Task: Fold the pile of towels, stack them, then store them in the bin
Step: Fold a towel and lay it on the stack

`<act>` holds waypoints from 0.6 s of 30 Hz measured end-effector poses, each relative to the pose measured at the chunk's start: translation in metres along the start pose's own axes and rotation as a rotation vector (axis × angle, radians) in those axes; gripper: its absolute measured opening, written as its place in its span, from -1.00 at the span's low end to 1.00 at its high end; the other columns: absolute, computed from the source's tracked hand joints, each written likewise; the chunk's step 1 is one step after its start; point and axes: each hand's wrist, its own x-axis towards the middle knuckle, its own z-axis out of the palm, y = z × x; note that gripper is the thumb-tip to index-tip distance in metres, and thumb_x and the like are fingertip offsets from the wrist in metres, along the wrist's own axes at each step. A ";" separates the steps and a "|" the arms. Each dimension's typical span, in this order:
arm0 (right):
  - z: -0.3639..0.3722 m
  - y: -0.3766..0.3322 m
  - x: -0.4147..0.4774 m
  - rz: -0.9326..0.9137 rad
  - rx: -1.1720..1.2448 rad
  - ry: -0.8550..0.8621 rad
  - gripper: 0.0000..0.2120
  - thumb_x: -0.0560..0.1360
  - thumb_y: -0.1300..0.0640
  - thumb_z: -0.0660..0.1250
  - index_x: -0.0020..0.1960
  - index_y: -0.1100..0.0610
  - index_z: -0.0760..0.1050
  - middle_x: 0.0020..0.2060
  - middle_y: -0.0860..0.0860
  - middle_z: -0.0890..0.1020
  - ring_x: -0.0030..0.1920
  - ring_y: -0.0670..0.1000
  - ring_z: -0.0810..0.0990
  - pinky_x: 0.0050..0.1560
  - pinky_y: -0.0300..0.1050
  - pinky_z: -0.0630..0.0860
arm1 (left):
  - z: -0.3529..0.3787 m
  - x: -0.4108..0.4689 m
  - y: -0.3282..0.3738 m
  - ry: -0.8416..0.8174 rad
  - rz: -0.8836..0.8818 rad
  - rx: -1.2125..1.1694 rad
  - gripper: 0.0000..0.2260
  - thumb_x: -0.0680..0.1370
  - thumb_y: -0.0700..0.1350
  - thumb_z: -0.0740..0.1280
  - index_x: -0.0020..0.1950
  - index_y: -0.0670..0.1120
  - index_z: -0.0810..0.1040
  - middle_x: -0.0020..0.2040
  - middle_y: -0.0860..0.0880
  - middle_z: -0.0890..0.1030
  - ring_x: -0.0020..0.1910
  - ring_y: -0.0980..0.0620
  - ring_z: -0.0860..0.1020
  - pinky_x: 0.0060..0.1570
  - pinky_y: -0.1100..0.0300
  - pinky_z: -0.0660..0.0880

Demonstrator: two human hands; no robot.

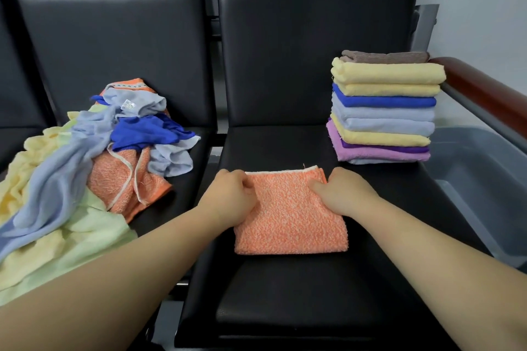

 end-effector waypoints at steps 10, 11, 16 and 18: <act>-0.024 0.004 -0.025 -0.008 0.271 -0.356 -0.85 0.58 -0.03 0.32 -0.03 0.06 0.52 -0.10 0.03 0.60 -0.13 0.00 0.52 -0.10 -0.06 0.39 | -0.016 -0.013 0.007 -0.227 -0.066 -0.186 -0.76 0.53 -0.17 0.37 0.15 0.07 0.50 -0.16 0.01 0.56 -0.31 0.08 0.53 -0.35 0.24 0.47; -0.028 0.005 -0.027 -0.001 0.359 -0.360 -0.86 0.60 -0.02 0.31 0.07 0.03 0.52 0.01 0.02 0.63 -0.03 0.01 0.56 -0.05 -0.04 0.42 | -0.017 -0.014 0.010 -0.188 -0.058 -0.255 -0.78 0.54 -0.19 0.36 0.12 0.08 0.51 -0.17 0.01 0.55 -0.33 0.09 0.51 -0.36 0.24 0.44; -0.056 0.009 -0.028 -0.081 0.596 -0.106 -0.73 0.67 -0.08 0.26 0.34 -0.04 0.43 0.26 -0.02 0.57 0.21 0.03 0.56 0.31 0.12 0.50 | -0.037 -0.007 0.047 0.009 0.063 -0.376 -0.81 0.58 -0.13 0.33 0.14 0.12 0.53 -0.03 0.06 0.63 -0.08 0.05 0.60 -0.09 0.15 0.53; -0.081 0.009 -0.028 -0.126 0.696 -0.002 -0.58 0.69 -0.08 0.22 0.52 -0.03 0.33 0.33 -0.04 0.52 0.30 0.06 0.50 0.34 0.14 0.47 | -0.049 0.008 0.073 0.078 0.122 -0.422 -0.84 0.60 -0.10 0.32 0.16 0.09 0.52 0.02 0.10 0.63 0.00 0.08 0.60 -0.09 0.18 0.50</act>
